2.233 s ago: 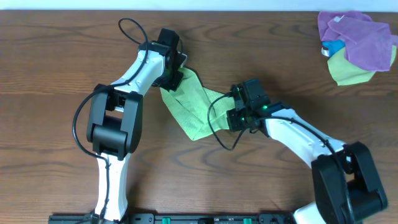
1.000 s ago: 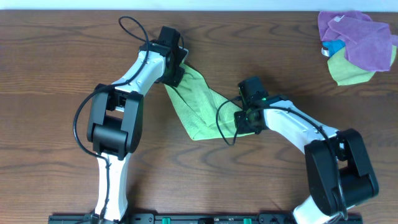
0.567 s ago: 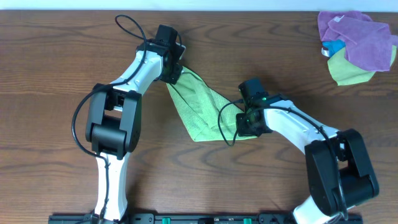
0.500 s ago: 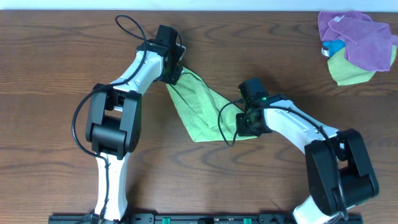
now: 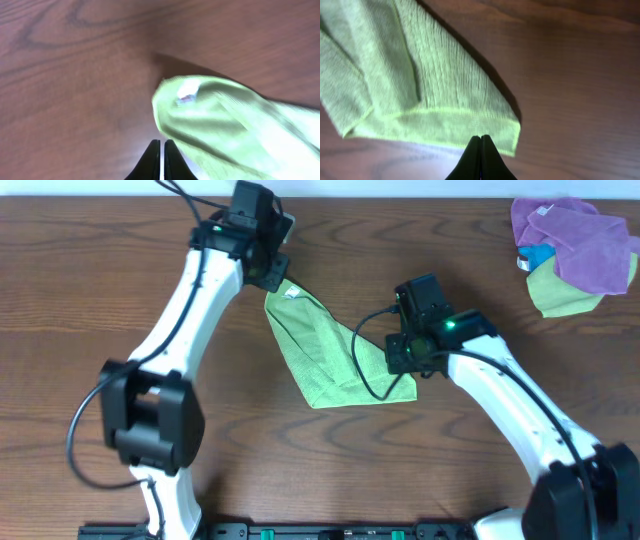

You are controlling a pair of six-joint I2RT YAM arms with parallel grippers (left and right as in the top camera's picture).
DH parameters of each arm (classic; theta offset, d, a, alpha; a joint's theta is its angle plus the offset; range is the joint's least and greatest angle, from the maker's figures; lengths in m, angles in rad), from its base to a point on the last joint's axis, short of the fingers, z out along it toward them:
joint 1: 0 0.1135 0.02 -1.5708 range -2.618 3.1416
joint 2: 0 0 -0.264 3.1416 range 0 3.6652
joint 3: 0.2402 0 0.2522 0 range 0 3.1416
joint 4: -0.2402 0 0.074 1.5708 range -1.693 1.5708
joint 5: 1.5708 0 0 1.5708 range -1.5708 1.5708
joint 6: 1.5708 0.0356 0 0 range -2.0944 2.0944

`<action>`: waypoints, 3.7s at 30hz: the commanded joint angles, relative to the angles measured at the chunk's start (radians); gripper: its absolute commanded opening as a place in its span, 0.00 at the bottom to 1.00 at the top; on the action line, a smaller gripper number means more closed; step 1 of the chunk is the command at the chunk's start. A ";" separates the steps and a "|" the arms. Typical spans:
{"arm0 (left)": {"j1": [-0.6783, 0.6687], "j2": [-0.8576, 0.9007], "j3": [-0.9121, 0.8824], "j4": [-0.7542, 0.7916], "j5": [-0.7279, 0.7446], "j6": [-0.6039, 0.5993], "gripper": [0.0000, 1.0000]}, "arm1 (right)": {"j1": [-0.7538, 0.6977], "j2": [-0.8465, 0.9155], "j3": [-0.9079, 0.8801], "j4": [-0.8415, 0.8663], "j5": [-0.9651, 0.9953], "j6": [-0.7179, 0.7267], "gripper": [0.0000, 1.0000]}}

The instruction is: Fold the cloth

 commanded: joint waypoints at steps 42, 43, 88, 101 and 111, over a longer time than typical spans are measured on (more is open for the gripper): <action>-0.113 -0.846 -0.818 -0.050 0.174 -0.265 0.06 | 0.049 0.097 -0.165 0.269 -0.489 -0.215 0.48; -0.113 -0.846 -0.818 -0.050 0.174 -0.265 0.06 | 0.051 0.099 -0.165 0.277 -0.472 -0.215 0.48; -0.113 -0.846 -0.818 -0.045 0.170 -0.234 0.06 | 0.055 0.224 -0.164 0.426 -0.372 -0.171 0.47; -0.113 -0.846 -0.818 -0.041 0.171 -0.227 0.06 | 0.055 0.246 -0.164 0.465 -0.463 -0.150 0.01; -0.113 -0.844 -0.822 -0.021 0.171 -0.211 0.06 | 0.042 0.244 -0.012 0.370 -0.384 -0.145 0.02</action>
